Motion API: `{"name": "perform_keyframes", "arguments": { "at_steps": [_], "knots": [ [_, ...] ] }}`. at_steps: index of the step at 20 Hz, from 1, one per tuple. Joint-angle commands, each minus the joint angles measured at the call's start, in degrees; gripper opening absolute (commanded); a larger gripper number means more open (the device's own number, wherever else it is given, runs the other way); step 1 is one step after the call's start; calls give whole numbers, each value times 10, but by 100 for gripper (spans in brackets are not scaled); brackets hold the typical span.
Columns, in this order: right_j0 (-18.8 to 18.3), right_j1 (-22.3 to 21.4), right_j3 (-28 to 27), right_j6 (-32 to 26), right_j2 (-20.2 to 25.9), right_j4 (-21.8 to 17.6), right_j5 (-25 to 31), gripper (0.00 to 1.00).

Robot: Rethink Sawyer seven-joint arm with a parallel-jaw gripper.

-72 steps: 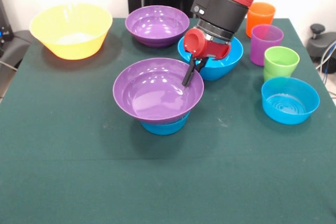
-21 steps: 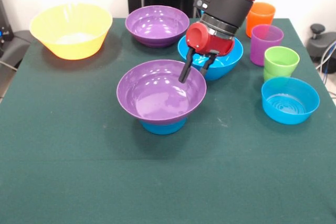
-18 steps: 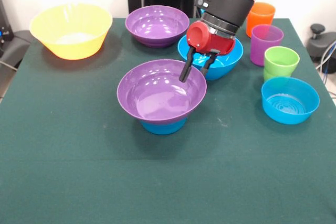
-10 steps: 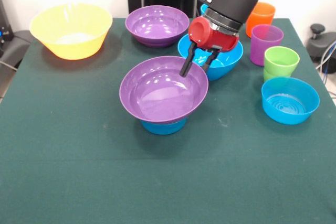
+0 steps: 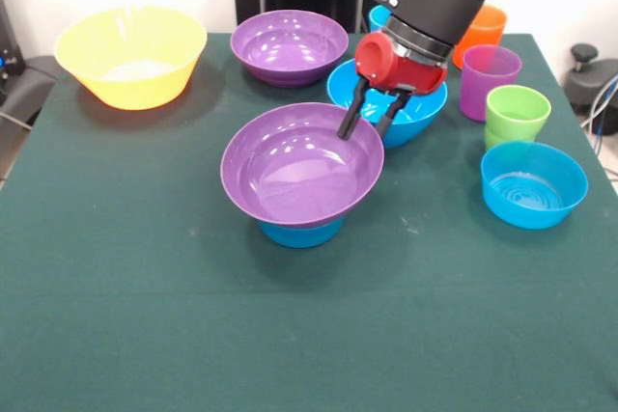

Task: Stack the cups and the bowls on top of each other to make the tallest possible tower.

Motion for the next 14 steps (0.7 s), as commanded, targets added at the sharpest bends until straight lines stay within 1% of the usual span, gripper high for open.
{"name": "perform_keyframes", "arguments": {
  "at_steps": [1, 7, 14],
  "knots": [
    [16, 36, -12, 66, 58, 23, 32, 100],
    [17, 43, -9, 67, 55, 28, 27, 100],
    [23, 37, 0, 67, 45, 28, 29, 100]
  ]
}}
